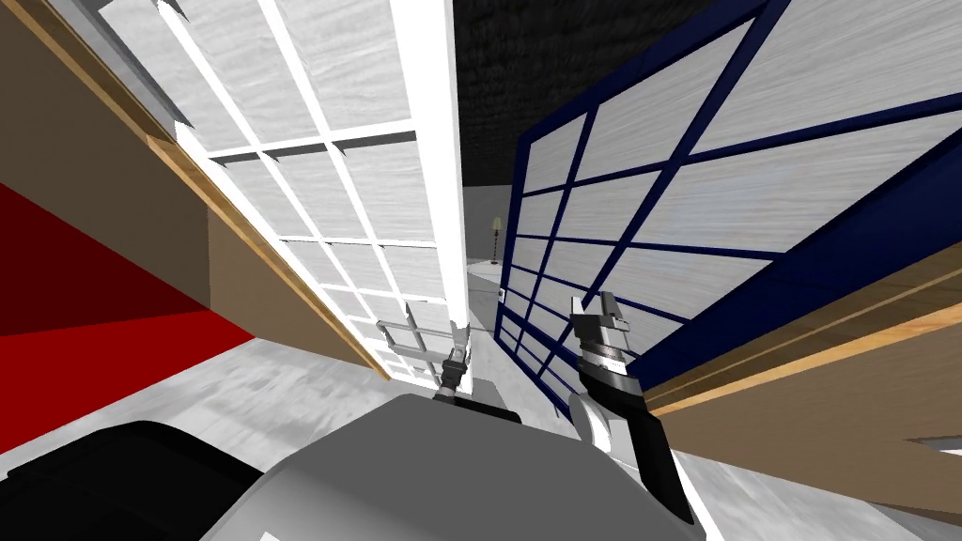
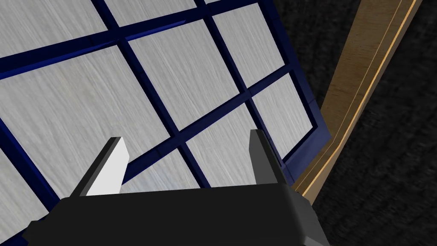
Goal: Push the door open
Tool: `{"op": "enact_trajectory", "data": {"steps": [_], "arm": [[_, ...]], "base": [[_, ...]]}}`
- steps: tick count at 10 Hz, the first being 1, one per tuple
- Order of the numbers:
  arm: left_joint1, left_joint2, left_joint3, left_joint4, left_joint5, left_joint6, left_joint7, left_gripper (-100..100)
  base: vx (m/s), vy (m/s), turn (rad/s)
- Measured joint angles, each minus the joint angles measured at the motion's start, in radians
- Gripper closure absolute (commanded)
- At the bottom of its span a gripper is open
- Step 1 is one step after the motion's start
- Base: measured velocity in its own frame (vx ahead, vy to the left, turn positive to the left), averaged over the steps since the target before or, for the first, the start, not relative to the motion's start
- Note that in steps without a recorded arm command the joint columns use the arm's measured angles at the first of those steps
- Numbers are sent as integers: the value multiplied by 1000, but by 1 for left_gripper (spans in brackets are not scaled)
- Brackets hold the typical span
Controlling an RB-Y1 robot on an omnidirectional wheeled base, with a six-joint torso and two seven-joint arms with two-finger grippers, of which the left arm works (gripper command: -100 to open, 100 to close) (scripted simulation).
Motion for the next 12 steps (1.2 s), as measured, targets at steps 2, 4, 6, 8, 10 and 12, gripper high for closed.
{"op": "enact_trajectory", "data": {"steps": [2, 4, 6, 8, 10, 12], "arm": [[-2, 0, 0, 1, 0, 4, 0, 100], [-2, -1, 0, 1, 0, 4, 0, 100], [-1, -2, 11, 9, 6, -3, -1, 100], [-3, -5, 40, 11, 22, 1, -13, 100], [-18, -18, 72, 30, 38, -9, -23, 100], [-15, -13, 114, 4, 63, 6, -40, 100]], "base": [[-9, 2, -5], [0, 0, 0], [48, -3, -199], [52, 1, -151], [82, 9, -206], [76, 6, -126]]}}
